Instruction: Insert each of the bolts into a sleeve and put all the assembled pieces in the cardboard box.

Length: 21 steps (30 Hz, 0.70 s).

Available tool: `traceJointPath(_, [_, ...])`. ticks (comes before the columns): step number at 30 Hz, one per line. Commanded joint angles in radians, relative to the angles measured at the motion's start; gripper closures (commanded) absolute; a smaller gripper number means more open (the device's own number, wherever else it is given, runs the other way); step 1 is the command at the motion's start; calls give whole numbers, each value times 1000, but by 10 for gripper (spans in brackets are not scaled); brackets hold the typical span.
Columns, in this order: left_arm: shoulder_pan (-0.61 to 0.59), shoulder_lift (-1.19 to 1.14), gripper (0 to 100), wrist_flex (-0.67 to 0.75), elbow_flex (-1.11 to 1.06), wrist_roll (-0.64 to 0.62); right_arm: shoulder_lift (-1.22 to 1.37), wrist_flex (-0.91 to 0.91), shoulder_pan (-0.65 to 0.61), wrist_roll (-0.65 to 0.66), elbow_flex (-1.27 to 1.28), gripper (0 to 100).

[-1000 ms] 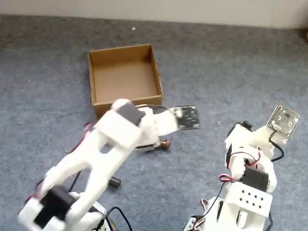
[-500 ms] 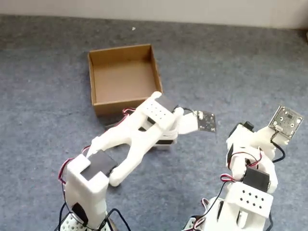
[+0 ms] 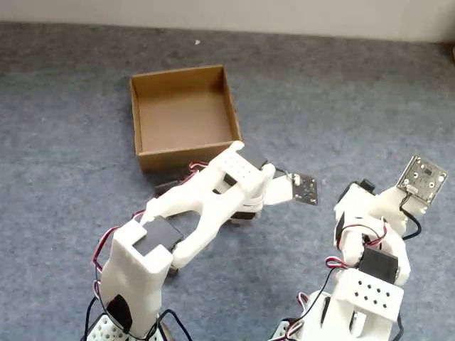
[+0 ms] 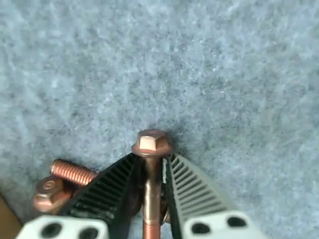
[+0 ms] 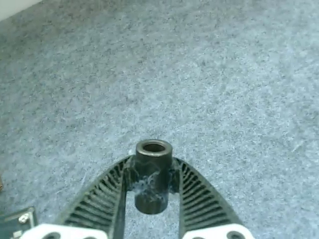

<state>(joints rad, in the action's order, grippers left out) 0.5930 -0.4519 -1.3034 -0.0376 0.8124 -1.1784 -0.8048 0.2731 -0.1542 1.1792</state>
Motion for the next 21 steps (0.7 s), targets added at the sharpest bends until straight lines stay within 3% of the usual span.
traceJointPath(1, [-12, 44, 994, -3, 36, -6, -22, 30, 7, -5, -10, 994])
traceJointPath(16, [-108, 578, 994, -115, -27, -376, -24, 21, 4, -2, -12, 994])
traceJointPath(21, [-113, 765, 994, -115, -120, -511, -30, -99, -82, -6, -30, 994])
